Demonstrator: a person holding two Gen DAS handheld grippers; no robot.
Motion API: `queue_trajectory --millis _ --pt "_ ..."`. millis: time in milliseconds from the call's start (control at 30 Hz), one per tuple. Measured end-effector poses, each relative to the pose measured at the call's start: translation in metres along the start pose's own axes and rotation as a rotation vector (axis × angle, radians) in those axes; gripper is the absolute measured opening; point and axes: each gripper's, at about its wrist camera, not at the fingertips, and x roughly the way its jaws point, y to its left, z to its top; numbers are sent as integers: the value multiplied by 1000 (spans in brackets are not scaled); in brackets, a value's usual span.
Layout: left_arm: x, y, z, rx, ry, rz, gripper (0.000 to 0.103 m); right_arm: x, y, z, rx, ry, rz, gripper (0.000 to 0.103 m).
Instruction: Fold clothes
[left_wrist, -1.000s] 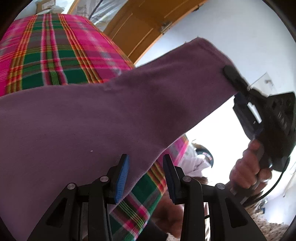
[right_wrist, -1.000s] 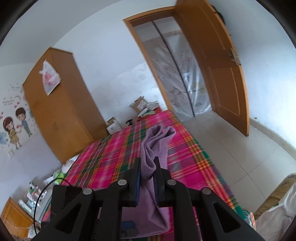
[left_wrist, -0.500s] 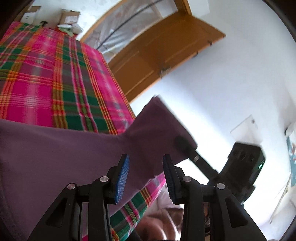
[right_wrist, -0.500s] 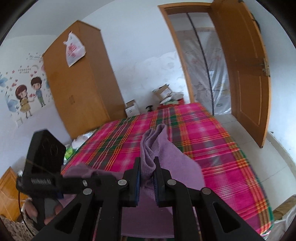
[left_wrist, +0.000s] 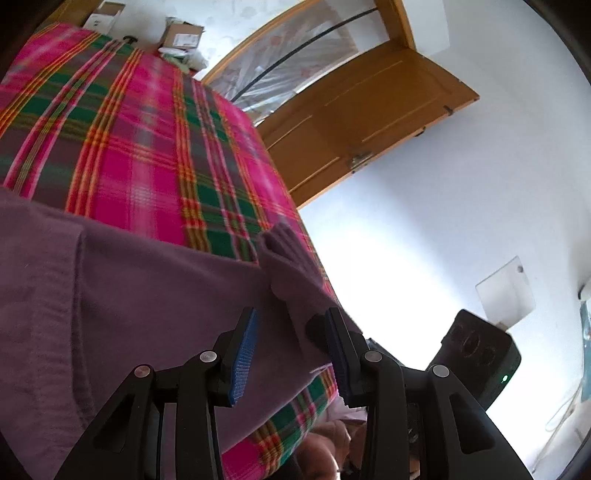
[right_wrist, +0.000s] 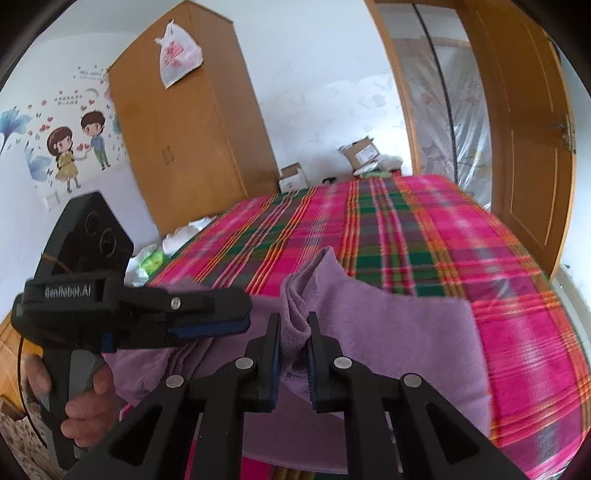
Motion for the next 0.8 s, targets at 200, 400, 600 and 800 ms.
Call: queue_trajectory --millis 200,400,600,800 --pt "-8 9 -1 -2 -30 38 38 13 1 -12 0 38 10 12" --pt "-9 12 -3 -9 -36 72 38 30 3 -26 0 85 -4 12" --pt "-4 14 -4 -6 -24 88 38 34 15 -36 -54 84 -31 12" --pt "-4 8 -5 6 -37 95 38 33 22 -40 -100 84 -20 12"
